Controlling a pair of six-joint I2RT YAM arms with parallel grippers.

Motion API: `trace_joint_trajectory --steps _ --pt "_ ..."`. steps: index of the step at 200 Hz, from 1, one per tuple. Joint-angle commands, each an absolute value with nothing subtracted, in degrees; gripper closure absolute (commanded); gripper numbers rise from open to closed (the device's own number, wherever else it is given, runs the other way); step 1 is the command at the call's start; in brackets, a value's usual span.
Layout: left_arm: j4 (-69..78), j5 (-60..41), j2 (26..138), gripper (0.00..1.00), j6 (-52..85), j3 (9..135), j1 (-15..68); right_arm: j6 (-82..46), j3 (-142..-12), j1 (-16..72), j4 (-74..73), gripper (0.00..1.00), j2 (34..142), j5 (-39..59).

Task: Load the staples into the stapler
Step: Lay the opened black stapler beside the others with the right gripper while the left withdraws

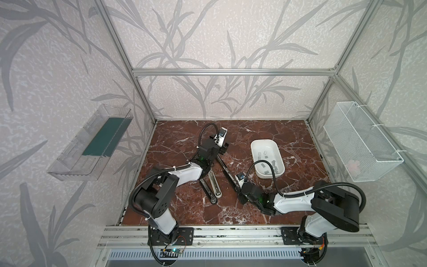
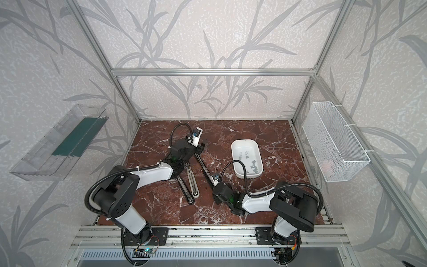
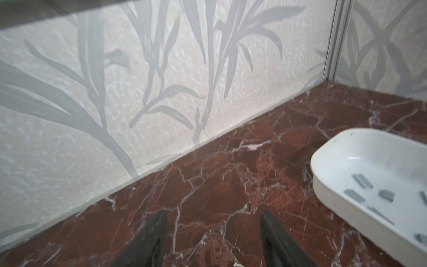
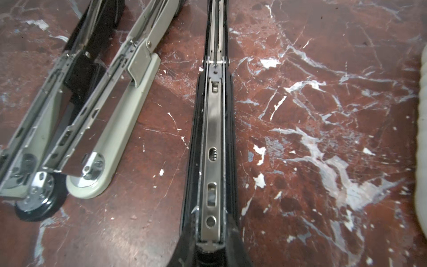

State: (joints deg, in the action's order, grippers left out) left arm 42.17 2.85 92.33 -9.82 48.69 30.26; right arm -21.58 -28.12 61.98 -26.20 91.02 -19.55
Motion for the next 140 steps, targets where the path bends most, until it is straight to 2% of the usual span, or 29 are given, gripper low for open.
trace_joint_trajectory --steps 1,20,50,71,99,112,140 --pt "36.65 1.31 87.94 0.30 -4.39 46.79 30.08 -17.98 -28.40 62.13 -29.38 0.90 92.23 -19.54" --pt "35.49 1.05 83.68 0.29 -2.82 43.79 30.06 -16.81 -28.62 62.08 -27.08 0.79 90.68 -19.27" --pt "23.88 5.57 77.74 0.26 0.54 44.68 29.91 -18.62 -30.98 62.11 -17.86 0.51 84.92 -17.58" --pt "16.26 9.40 74.98 0.26 1.61 46.28 29.81 -20.35 -34.35 62.06 -8.36 0.41 78.46 -18.58" --pt "12.80 11.12 71.99 0.25 3.41 45.29 29.19 -21.66 -38.99 61.21 0.44 0.40 73.68 -24.31" --pt "11.68 12.01 70.87 0.25 5.29 44.54 28.66 -22.67 -40.26 59.20 2.35 0.44 74.06 -22.47" --pt "9.28 14.59 68.29 0.26 10.12 42.62 27.26 -26.60 -40.37 55.47 2.36 0.46 79.20 -19.27"
